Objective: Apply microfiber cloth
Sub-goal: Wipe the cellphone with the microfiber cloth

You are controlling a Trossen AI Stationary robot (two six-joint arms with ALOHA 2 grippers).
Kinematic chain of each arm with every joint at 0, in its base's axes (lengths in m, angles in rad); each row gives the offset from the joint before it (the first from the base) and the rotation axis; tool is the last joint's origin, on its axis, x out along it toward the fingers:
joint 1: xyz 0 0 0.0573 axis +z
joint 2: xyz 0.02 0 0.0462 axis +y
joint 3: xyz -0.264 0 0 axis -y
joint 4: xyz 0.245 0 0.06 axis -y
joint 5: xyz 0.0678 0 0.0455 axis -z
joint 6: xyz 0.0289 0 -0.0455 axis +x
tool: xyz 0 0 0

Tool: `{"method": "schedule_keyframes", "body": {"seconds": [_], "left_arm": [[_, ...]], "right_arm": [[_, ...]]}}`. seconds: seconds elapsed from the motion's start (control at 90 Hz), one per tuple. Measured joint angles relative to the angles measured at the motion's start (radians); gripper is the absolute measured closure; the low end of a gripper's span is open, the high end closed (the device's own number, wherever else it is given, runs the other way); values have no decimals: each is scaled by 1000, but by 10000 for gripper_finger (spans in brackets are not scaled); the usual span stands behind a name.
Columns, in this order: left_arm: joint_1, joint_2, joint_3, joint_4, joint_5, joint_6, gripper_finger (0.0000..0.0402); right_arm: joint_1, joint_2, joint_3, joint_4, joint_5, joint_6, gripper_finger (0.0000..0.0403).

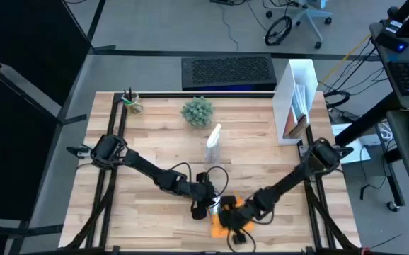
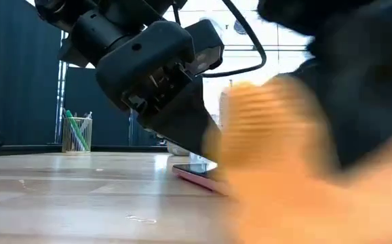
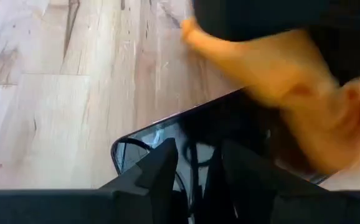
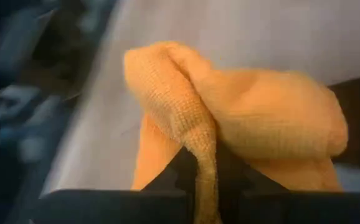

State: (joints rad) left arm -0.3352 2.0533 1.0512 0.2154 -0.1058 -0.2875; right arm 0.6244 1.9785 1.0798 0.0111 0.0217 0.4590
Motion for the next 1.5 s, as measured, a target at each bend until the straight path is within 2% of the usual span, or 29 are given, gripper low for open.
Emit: {"method": "schedule_keyframes", "body": {"seconds": [0.111, 0.222, 0.322, 0.522, 0.744, 0.922, 1.056, 1.244, 1.3, 1.367, 1.5], "left_arm": [[1, 0, 0, 1, -4, 0, 279], [1, 0, 0, 2, -4, 6, 279], [1, 0, 0, 3, -4, 4, 279], [1, 0, 0, 2, -4, 0, 279], [9, 0, 0, 3, 22, -13, 279], [19, 0, 0, 5, 34, -21, 279], [21, -5, 0, 8, 30, -21, 279], [7, -116, -3, -66, -6, 2, 279], [1, -167, 2, -79, -38, 6, 279], [-9, -223, 4, -168, -88, 5, 279], [-5, -235, 0, -341, -150, -43, 279]], "right_arm": [[-1, -76, -3, -116, 7, -33, 399], [-41, -156, 0, -174, 133, -100, 399], [-91, -170, 3, -176, 208, -147, 399], [-153, -73, 3, -148, 188, -115, 399], [-60, -5, 10, -124, 161, 10, 399], [32, -33, 6, -145, 33, 50, 399], [56, -79, 2, -218, 29, 86, 399], [80, -159, 4, -213, 48, 101, 399], [82, -153, 3, -226, 81, 103, 399], [82, -133, 1, -240, 150, 123, 399], [61, -100, 2, -232, 280, 163, 399]]}}
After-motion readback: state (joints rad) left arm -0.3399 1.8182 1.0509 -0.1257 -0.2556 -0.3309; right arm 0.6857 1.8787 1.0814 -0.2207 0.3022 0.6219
